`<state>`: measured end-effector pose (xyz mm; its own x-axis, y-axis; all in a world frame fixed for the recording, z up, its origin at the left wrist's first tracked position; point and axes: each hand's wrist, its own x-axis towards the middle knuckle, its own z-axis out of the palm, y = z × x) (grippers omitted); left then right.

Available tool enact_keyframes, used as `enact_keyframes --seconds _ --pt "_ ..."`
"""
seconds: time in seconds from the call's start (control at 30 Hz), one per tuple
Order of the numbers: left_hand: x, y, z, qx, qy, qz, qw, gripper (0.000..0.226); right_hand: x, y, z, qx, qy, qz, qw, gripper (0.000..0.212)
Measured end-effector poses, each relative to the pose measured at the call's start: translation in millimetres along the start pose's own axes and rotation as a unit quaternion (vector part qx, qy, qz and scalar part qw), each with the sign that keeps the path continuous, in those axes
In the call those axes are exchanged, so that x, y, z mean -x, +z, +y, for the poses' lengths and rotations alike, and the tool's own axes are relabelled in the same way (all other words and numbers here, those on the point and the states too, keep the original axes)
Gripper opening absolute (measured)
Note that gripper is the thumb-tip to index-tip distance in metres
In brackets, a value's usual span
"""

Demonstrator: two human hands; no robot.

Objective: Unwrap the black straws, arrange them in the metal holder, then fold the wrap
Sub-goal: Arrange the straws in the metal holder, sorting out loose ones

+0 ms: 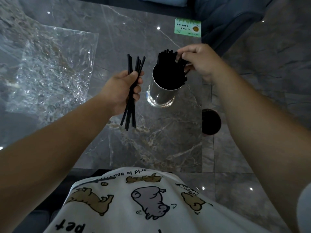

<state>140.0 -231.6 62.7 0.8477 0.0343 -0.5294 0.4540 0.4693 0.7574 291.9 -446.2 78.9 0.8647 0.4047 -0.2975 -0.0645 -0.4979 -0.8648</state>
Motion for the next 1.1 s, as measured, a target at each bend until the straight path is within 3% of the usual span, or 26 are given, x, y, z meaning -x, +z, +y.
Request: enact_keyframes --seconds 0.1,0.27,0.4,0.57,0.7,0.83,0.97,1.1 --pt "-1 3 1 -0.002 0.0 0.0 1.0 0.021 1 -1 -4 0.027 0.007 0.0 1.0 0.018" --pt "0 6 0 -0.011 0.002 -0.002 1.0 0.02 -2 7 -8 0.113 -0.006 -0.019 0.993 0.039" --pt "2 6 0 -0.011 0.003 0.001 1.0 0.021 -8 11 -6 0.167 -0.015 0.004 0.986 0.019" --pt "5 2 0 -0.007 0.006 0.006 1.0 0.021 -4 10 0 0.106 -0.017 0.014 0.994 0.009" --pt "6 1 -1 -0.008 0.005 0.006 1.0 0.021 1 11 1 0.064 -0.013 0.027 0.997 0.02" --pt "5 2 0 -0.01 0.005 0.004 1.0 0.021 0 12 0 0.034 0.003 0.017 0.999 0.019" --pt "3 5 1 -0.01 0.004 0.002 1.0 0.021 -1 14 -3 0.048 0.017 0.012 0.999 0.025" --pt "3 6 1 -0.007 0.002 0.0 1.0 0.021 -1 15 -5 0.091 0.013 0.03 0.995 0.01"
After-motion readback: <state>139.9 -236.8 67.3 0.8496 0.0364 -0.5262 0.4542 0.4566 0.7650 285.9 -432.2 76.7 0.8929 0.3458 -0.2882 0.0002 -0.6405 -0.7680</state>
